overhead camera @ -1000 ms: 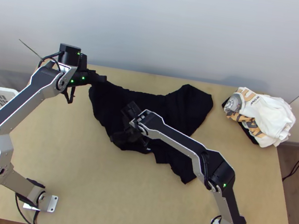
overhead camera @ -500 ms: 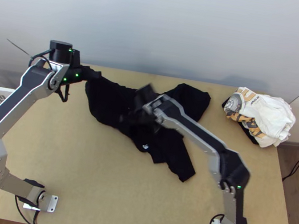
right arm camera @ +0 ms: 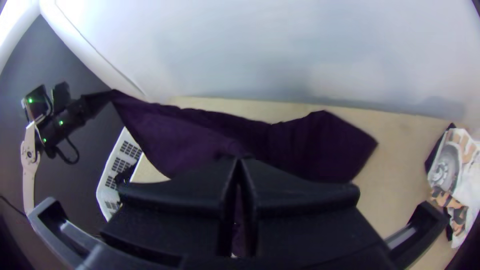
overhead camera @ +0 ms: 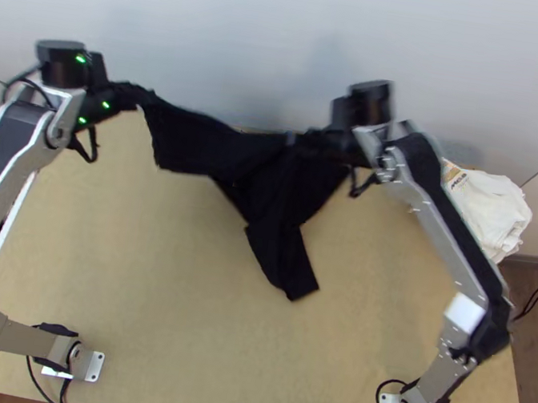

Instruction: Fold the t-shirt

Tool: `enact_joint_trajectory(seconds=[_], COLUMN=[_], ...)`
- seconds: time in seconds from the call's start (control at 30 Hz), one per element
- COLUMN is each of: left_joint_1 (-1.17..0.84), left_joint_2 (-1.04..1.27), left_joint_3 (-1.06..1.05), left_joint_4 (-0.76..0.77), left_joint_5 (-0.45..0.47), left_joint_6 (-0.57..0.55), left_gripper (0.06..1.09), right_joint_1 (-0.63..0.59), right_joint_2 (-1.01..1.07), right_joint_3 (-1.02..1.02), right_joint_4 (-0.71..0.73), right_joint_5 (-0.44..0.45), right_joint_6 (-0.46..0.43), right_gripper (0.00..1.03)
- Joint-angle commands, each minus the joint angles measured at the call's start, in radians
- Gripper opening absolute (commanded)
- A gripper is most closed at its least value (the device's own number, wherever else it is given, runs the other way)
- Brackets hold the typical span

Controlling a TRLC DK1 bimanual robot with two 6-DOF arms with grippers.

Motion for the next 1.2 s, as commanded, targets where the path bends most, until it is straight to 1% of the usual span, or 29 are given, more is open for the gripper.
enact_joint_trajectory(seconds=[0.0, 0.13, 0.3, 0.37, 0.43, 0.5, 0.63, 0.73, 0.87, 0.97, 1.1, 1.17], left_joint_1=[0.032, 0.039, 0.027, 0.012, -0.007, -0.036, -0.106, -0.116, -0.116, -0.116, -0.126, -0.162], left_joint_2=[-0.038, -0.048, -0.07, -0.085, -0.105, -0.14, -0.203, -0.252, -0.312, -0.35, -0.386, -0.395], left_joint_3=[0.171, 0.309, 0.461, 0.506, 0.538, 0.542, 0.542, 0.541, 0.541, 0.541, 0.527, 0.489], left_joint_4=[-0.047, -0.091, -0.1, -0.109, -0.102, -0.071, -0.017, -0.011, -0.014, -0.04, -0.12, -0.168], left_joint_5=[-0.064, -0.096, -0.144, -0.159, -0.196, -0.236, -0.325, -0.337, -0.354, -0.354, -0.345, -0.338], left_joint_6=[-0.007, -0.003, 0.03, 0.036, 0.04, 0.088, 0.191, 0.205, 0.203, 0.205, 0.198, 0.178], left_gripper=[0.09, 0.09, 0.09, 0.09, 0.09, 0.09, 0.09, 0.09, 0.09, 0.09, 0.09, 0.09], right_joint_1=[-0.069, -0.098, -0.086, -0.06, -0.02, 0.032, 0.112, 0.169, 0.226, 0.269, 0.301, 0.301], right_joint_2=[-0.11, -0.148, -0.225, -0.253, -0.279, -0.3, -0.334, -0.374, -0.398, -0.423, -0.468, -0.491], right_joint_3=[0.131, 0.221, 0.229, 0.229, 0.227, 0.226, 0.212, 0.165, 0.157, 0.157, 0.138, 0.111], right_joint_4=[-0.06, -0.077, -0.055, -0.034, -0.002, 0.029, 0.077, 0.152, 0.195, 0.202, 0.166, 0.113], right_joint_5=[0.109, 0.198, 0.333, 0.394, 0.463, 0.535, 0.644, 0.716, 0.785, 0.816, 0.847, 0.847], right_joint_6=[0.0, -0.032, -0.142, -0.188, -0.25, -0.31, -0.399, -0.486, -0.577, -0.63, -0.641, -0.598], right_gripper=[0.03, 0.03, 0.03, 0.03, 0.03, 0.03, 0.03, 0.03, 0.03, 0.03, 0.03, 0.03])
